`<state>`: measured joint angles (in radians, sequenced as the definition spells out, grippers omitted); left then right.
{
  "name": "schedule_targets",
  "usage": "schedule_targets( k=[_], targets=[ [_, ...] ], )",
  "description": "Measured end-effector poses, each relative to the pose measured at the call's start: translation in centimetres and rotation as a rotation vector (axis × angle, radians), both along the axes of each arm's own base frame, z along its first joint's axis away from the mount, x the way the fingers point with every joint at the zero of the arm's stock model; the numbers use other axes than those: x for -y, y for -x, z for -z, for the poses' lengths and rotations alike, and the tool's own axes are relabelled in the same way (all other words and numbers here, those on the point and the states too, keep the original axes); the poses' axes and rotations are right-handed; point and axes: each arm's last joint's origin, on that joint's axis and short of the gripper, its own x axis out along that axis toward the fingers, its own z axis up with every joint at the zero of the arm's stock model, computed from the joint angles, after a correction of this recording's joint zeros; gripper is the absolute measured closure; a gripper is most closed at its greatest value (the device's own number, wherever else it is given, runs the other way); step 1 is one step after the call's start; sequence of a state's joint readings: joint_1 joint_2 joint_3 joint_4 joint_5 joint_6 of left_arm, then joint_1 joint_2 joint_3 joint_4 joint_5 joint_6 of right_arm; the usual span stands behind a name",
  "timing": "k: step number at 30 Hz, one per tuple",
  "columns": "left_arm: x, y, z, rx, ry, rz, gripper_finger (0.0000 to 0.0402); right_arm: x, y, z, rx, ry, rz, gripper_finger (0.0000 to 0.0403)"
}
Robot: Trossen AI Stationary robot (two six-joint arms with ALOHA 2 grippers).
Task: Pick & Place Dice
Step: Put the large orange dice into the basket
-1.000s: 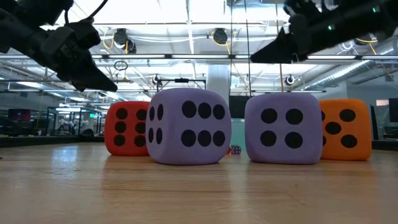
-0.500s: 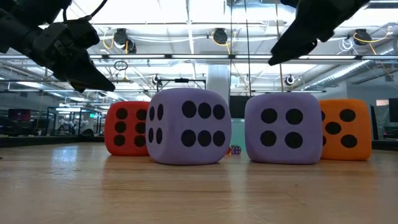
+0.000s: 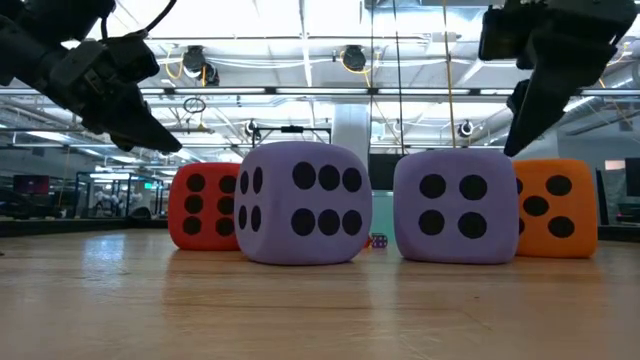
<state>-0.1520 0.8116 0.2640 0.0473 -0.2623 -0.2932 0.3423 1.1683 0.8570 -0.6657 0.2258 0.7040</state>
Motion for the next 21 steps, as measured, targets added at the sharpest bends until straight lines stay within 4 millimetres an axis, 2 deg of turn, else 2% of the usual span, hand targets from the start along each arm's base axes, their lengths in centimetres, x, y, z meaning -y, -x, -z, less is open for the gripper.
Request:
schedule_targets(
  k=[4,12,21],
  targets=[
    [0.0,0.0,-0.1,0.005,0.000,0.001,0.0366,0.3,-0.2,0.0,-0.006,-0.041,0.003,0.0005],
    [0.0,0.0,0.0,-0.002,-0.009,0.006,0.0366,2.0,-0.2,0.3,-0.066,-0.132,0.131,0.0004],
    [0.0,0.0,0.1,-0.010,-0.010,0.004,0.0366,1.4,-0.9,1.5,-0.146,-0.209,0.119,0.0005]
  ],
)
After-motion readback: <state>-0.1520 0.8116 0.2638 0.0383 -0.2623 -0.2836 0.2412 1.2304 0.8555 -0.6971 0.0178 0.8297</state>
